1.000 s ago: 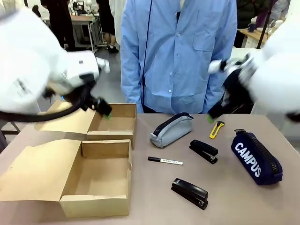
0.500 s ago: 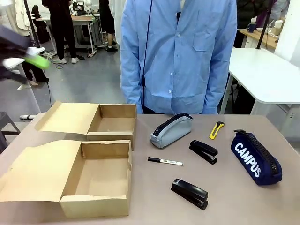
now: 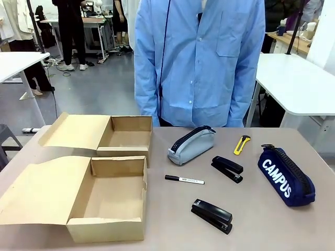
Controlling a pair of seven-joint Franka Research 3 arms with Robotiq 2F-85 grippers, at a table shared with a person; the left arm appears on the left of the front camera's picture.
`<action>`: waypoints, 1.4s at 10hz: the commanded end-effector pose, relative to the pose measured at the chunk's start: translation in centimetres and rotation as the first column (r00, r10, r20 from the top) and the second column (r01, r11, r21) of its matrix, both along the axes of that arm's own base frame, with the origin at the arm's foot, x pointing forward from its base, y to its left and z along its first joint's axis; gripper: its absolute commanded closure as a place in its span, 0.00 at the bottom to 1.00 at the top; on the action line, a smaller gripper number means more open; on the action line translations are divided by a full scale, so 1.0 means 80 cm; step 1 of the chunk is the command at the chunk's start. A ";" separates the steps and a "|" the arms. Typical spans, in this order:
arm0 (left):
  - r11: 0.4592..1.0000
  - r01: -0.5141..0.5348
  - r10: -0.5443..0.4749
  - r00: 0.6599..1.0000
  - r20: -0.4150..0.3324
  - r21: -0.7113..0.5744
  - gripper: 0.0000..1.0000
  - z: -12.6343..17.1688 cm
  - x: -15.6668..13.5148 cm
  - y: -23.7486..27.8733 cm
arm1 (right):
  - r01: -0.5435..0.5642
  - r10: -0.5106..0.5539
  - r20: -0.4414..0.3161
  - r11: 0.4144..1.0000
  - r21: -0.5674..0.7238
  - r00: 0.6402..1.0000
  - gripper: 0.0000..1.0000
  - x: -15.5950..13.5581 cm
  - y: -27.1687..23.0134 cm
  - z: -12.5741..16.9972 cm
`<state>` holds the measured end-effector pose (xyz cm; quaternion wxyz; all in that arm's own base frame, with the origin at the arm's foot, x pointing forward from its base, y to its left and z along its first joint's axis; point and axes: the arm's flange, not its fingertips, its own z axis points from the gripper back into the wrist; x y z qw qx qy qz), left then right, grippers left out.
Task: Place items inside the box.
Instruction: Pick up a Pencil pouch or Stapler and place it inside the Mailer Box closest to the robot.
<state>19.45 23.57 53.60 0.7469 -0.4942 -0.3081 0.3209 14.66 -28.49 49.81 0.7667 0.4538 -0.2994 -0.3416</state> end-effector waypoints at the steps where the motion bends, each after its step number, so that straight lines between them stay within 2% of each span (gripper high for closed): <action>1: 0.993 0.097 -0.097 0.995 0.006 0.070 0.00 0.007 0.000 -0.020 | -0.075 0.077 0.026 0.995 -0.073 0.997 0.00 0.013 0.028 0.041; 7: 0.993 0.097 -0.097 0.995 0.006 0.070 0.00 0.007 0.000 -0.020 | -0.075 0.077 0.026 0.995 -0.073 0.997 0.00 0.013 0.028 0.041; 8: 0.993 0.097 -0.097 0.995 0.006 0.070 0.00 0.007 0.000 -0.020 | -0.073 0.074 0.003 0.995 -0.072 0.997 0.00 0.018 0.033 0.045; 9: 0.993 0.097 -0.097 0.995 0.006 0.070 0.00 0.007 0.000 -0.020 | -0.180 0.178 -0.032 0.953 -0.243 0.984 0.00 0.046 0.097 0.057; 10: 0.993 0.097 -0.097 0.995 0.006 0.070 0.00 0.007 0.000 -0.020 | -0.329 0.312 -0.105 0.886 -0.326 0.944 0.00 0.076 0.161 0.061; 11: 0.993 0.097 -0.097 0.995 0.006 0.070 0.00 0.007 0.000 -0.020 | -0.456 0.395 -0.230 0.799 -0.392 0.889 0.00 0.100 0.215 0.050; 12: 0.993 0.097 -0.097 0.995 0.006 0.070 0.00 0.007 0.000 -0.020 | -0.603 0.488 -0.356 0.677 -0.422 0.797 0.00 0.116 0.265 0.028; 13: 0.993 0.097 -0.097 0.995 0.006 0.070 0.00 0.007 0.000 -0.020 | -0.715 0.502 -0.510 0.524 -0.464 0.699 0.00 0.117 0.300 0.001; 14: 0.993 0.097 -0.097 0.995 0.006 0.070 0.00 0.007 0.000 -0.020 | -0.746 0.506 -0.548 0.442 -0.498 0.666 0.00 0.114 0.316 -0.010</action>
